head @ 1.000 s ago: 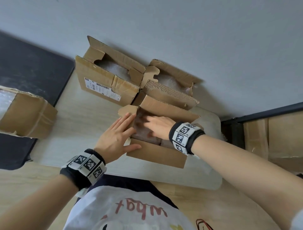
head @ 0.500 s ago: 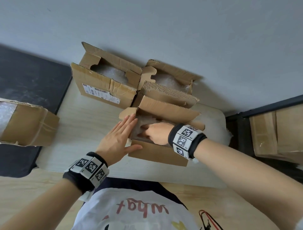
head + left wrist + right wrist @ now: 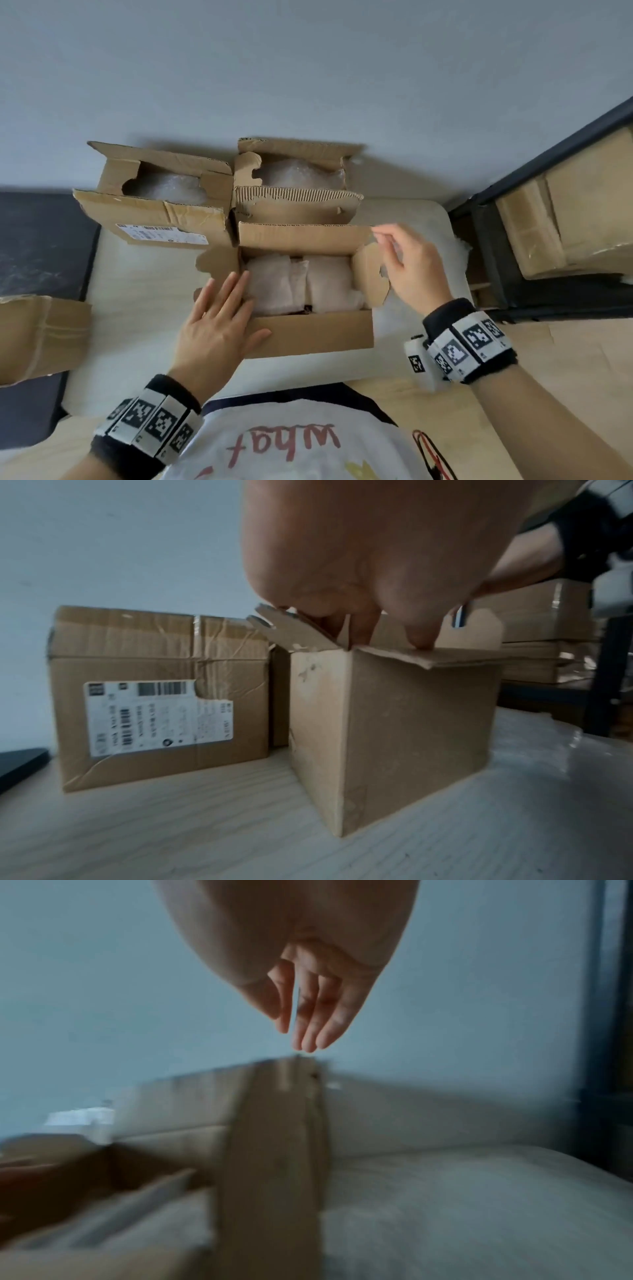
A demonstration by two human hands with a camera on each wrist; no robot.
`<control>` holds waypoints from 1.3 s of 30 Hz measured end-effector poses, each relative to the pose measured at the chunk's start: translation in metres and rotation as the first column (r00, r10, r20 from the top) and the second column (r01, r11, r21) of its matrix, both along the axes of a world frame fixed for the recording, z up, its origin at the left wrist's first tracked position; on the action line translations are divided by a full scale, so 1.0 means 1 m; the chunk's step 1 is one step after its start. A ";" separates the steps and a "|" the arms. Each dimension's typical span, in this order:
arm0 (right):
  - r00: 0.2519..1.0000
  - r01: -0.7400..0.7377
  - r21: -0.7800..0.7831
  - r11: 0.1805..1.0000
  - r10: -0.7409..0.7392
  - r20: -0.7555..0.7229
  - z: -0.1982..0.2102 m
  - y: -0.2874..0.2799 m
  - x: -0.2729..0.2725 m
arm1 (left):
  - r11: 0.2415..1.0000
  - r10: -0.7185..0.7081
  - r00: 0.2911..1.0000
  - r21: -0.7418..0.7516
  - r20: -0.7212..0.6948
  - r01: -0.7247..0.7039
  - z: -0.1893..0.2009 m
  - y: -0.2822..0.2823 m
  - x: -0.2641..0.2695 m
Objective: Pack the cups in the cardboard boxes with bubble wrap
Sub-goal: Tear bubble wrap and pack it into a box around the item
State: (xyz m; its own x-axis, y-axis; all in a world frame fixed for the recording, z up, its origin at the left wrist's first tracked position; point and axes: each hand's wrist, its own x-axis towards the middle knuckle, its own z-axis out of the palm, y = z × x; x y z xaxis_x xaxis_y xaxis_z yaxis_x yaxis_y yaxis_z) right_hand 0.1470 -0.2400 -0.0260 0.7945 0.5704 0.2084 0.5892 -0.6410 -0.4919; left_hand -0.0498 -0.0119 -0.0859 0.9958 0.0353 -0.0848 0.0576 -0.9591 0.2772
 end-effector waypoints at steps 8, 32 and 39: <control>0.816 0.204 -0.517 0.831 -0.436 -0.380 -0.089 -0.081 0.023 | 0.984 -0.080 0.997 0.161 0.019 0.076 -0.003 -0.024 0.008; 0.765 0.327 -0.524 0.787 -0.546 -0.342 -0.145 -0.093 0.017 | 0.981 -0.067 0.974 0.163 -0.214 0.103 0.002 -0.028 0.035; 0.580 0.598 -0.133 0.790 -0.541 -0.609 -0.128 -0.117 0.023 | 0.987 -0.065 0.973 0.127 -0.223 0.096 0.004 -0.028 0.034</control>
